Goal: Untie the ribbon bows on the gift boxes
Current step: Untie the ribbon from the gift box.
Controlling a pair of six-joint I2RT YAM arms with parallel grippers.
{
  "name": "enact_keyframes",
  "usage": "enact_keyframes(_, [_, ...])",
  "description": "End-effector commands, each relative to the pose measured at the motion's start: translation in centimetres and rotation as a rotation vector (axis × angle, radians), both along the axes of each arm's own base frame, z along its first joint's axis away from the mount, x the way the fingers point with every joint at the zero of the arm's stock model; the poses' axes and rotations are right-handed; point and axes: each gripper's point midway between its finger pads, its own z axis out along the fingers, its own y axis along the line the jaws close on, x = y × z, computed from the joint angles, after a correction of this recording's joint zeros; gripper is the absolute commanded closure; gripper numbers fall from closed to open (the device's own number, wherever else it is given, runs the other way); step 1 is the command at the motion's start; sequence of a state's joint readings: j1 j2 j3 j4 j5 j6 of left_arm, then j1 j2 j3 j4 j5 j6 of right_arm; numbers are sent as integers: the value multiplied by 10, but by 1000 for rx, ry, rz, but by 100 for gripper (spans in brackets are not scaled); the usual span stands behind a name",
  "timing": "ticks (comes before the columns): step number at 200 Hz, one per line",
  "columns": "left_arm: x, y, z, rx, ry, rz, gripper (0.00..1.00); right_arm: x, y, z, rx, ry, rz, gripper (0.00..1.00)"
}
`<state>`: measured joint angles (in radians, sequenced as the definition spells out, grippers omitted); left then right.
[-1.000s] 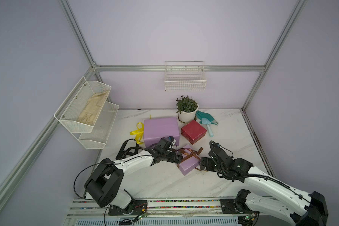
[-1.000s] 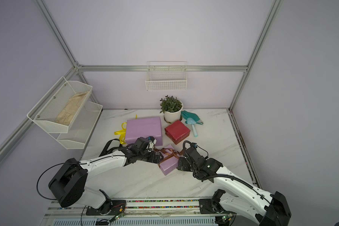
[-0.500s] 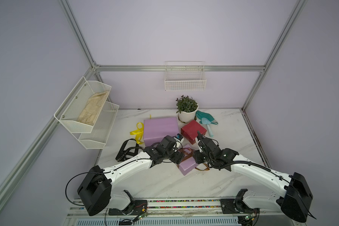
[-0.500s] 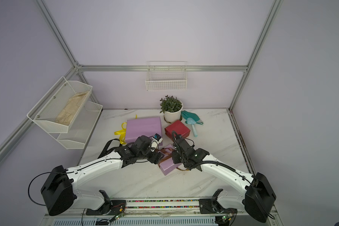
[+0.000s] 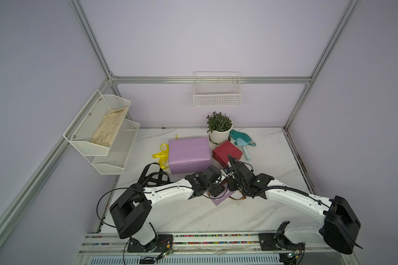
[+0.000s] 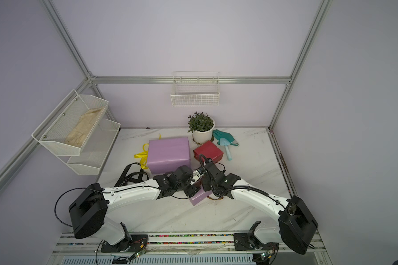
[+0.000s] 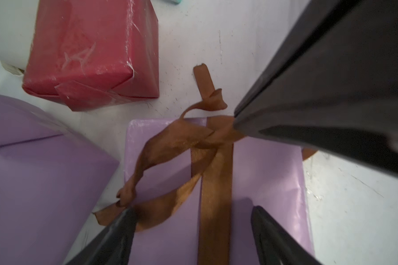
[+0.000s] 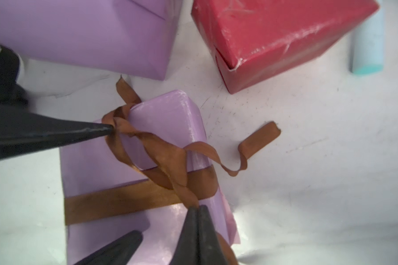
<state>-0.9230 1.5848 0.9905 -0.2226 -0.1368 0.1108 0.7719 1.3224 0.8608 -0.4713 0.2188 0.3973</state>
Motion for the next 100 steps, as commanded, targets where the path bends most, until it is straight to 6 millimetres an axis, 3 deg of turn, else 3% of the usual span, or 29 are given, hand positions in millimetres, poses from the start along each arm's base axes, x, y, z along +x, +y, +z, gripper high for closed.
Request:
enact_keyframes(1, [23, -23, 34, -57, -123, -22, 21, 1, 1, 0, 12, -14, 11, 100])
enact_keyframes(33, [32, -24, 28, -43, -134, 14, 26, -4, 1, 11, 80, -13, 25, 100])
enact_keyframes(45, [31, -26, 22, -36, -125, -3, 37, -5, 1, 17, 113, -15, 24, 100])
enact_keyframes(69, [24, -28, 13, -44, -86, -26, 68, -10, 3, 30, 185, -14, 31, 100])
enact_keyframes(100, [17, -27, 13, -75, -58, -28, 89, -18, 2, 27, 229, 18, 20, 100])
